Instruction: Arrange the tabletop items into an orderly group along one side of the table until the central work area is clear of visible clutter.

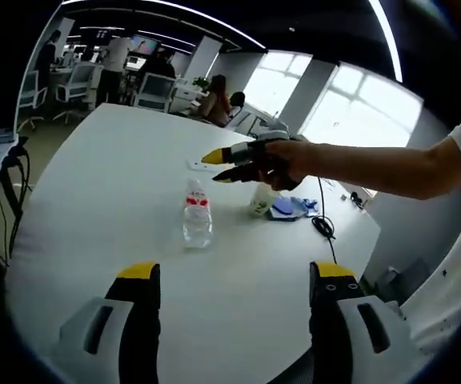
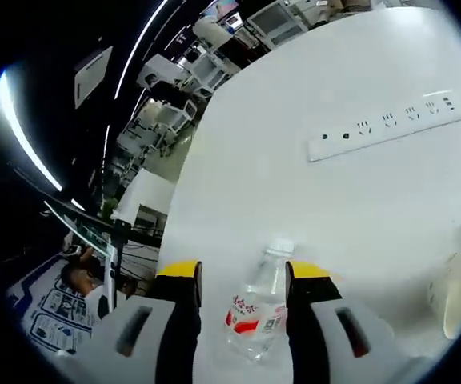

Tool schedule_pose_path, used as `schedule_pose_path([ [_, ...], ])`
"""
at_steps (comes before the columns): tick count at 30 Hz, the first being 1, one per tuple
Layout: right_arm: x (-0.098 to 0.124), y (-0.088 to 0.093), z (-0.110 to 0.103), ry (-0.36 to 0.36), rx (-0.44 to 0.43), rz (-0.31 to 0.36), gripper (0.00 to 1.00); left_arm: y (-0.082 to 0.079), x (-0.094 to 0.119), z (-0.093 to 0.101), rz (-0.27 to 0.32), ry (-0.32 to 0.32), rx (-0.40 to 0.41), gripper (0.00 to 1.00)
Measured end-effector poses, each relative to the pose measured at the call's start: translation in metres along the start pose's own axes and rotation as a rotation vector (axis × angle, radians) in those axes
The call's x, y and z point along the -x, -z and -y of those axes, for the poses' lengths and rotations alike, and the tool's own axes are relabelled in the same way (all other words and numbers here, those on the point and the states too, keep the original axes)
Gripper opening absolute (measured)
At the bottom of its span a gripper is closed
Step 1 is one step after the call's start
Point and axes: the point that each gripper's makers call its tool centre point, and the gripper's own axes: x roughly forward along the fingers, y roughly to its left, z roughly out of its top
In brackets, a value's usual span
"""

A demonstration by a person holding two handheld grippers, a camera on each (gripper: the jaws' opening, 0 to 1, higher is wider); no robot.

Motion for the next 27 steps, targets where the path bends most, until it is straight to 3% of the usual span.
schedule_pose_path([
  [22, -0.043, 0.012, 0.018, 0.079, -0.093, -0.032, 0.37, 0.015, -0.009, -0.011, 0.015, 0.033, 0.039, 0.77],
  [27, -0.049, 0.013, 0.019, 0.069, -0.111, -0.031, 0.35, 0.018, -0.01, -0.015, 0.014, 0.038, 0.043, 0.77],
])
